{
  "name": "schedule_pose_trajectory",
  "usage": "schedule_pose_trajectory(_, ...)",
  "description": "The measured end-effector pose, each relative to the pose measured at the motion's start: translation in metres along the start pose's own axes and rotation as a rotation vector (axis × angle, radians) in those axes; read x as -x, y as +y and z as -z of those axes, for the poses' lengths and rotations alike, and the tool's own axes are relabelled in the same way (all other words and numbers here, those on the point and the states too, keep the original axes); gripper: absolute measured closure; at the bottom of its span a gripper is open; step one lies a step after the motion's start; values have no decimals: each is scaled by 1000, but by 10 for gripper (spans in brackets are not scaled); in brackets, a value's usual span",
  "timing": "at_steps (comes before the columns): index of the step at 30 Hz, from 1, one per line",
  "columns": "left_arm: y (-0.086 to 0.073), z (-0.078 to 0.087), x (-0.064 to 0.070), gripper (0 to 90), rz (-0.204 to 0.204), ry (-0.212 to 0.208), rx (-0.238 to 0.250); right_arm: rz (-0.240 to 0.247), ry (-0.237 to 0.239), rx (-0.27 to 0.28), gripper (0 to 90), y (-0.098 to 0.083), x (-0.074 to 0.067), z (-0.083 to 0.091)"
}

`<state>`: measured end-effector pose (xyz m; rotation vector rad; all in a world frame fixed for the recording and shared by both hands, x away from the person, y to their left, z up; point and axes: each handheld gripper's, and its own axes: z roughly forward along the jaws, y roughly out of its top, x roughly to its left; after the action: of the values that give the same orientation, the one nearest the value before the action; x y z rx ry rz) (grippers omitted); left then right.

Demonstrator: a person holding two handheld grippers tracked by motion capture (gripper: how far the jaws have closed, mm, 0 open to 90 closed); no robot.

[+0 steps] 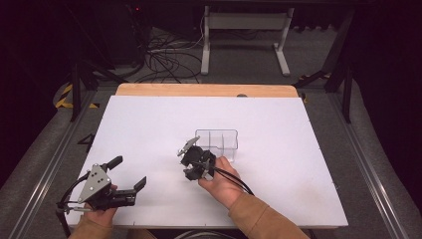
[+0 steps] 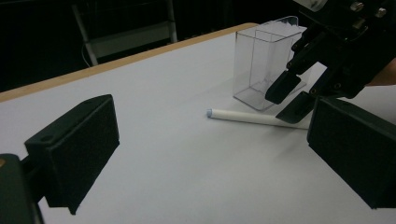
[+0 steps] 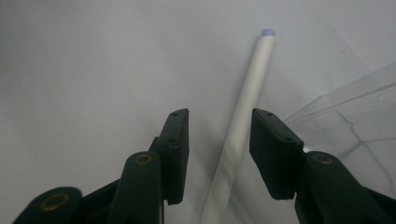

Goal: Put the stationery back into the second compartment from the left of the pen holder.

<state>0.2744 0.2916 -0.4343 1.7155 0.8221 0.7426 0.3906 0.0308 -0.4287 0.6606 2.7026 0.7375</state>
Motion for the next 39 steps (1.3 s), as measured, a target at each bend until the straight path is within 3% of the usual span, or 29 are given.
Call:
schedule_pose_trajectory(18, 0, -1, 0, 31, -6, -4, -2, -117, -73, -57, 653, 0, 6, -15)
schedule_pose_trajectory(26, 0, -1, 0, 31, -7, -4, -1, -185, -66, -73, 662, 1, 8, -21)
schedule_pose_trajectory(39, -1, -1, 1, 31, -4, -7, -6, -206, -97, -111, 711, 4, 6, -28)
